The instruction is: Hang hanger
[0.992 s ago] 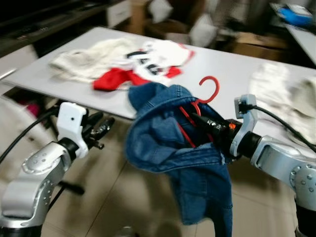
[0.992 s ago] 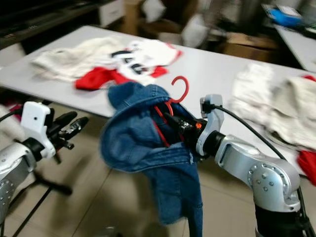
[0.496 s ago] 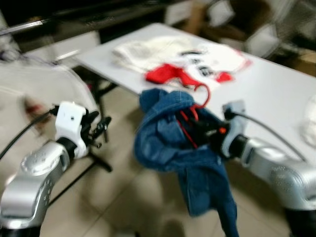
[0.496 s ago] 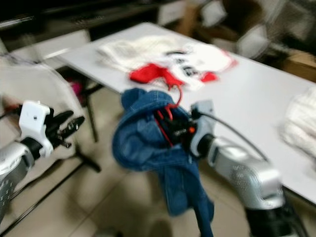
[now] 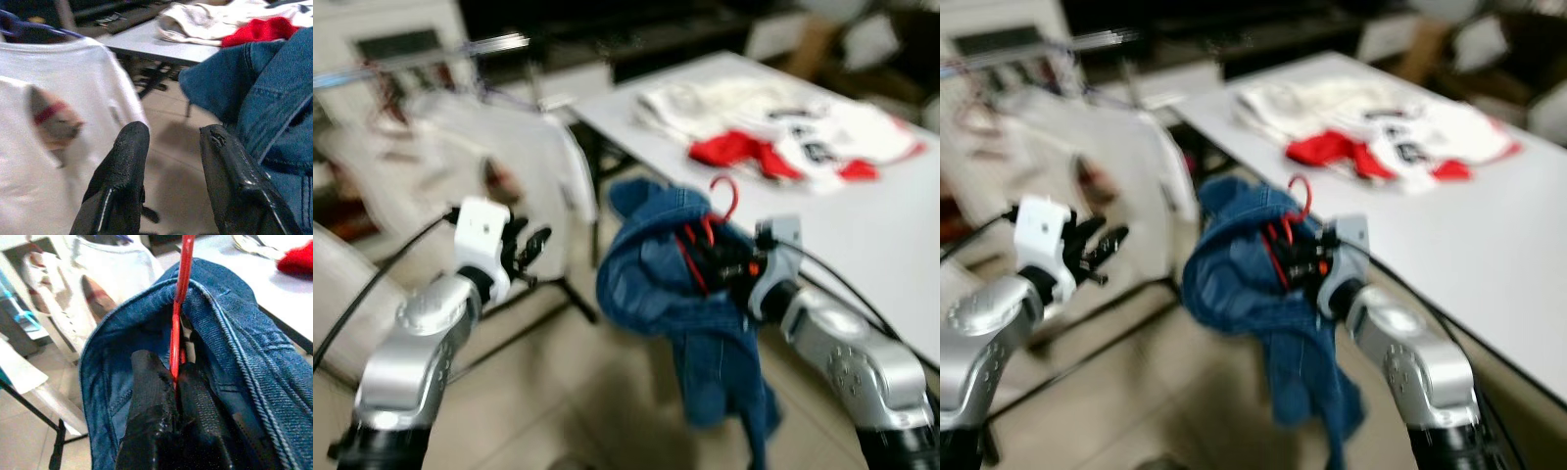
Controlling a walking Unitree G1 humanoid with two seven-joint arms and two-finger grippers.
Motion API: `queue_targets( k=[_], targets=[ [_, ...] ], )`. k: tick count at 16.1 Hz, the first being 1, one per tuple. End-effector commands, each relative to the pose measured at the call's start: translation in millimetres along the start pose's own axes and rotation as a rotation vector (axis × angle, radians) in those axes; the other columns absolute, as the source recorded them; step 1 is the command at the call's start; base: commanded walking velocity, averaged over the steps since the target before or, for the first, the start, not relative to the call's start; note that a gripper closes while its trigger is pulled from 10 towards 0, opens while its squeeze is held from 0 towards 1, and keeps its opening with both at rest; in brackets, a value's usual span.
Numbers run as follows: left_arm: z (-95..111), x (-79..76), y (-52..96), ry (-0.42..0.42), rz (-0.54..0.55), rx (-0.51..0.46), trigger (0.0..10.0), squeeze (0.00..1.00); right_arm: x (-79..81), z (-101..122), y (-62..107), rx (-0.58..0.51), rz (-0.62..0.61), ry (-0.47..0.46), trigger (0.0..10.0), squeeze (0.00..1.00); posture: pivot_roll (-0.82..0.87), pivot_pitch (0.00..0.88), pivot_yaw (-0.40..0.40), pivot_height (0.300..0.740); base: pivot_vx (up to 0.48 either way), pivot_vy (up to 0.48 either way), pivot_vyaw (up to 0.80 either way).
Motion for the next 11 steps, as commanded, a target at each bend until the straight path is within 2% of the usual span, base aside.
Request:
queue_targets(
  k=[1,6,11],
  targets=[
    [0,-6.7,-2.9,-0.015,-0.01,-0.007,10.0,0.0,-9.3,6,1.1,-0.029,-0.039,0.019,10.0,0.0,0.0,0.0,0.013,0.74,0.0,0.0,0.8],
    [-8,-6.2,-5.5,0.014,0.035,-0.015,10.0,0.0,-9.8,-9,-8.3,-0.004,-0.075,0.01,10.0,0.0,0.0,0.0,0.005,0.74,0.0,0.0,0.8],
    [-11,-6.4,-5.0,-0.004,0.046,-0.005,10.0,0.0,-10.7,-8,-21.9,-0.004,-0.105,0.008,10.0,0.0,0.01,0.0,0.0,0.74,0.0,-0.338,0.8]
  ],
)
Point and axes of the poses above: a point about 5 cm out from each wrist's last joint towards the gripper, its own y axis pointing back from the gripper into the wrist, its own z axis along the axis of the wrist's last joint, x = y × z, the point moved 6 cm from there along -y, pointing out of the wrist towards the gripper, and after that the axes turned 11 degrees about y, right-handed, at the moved point
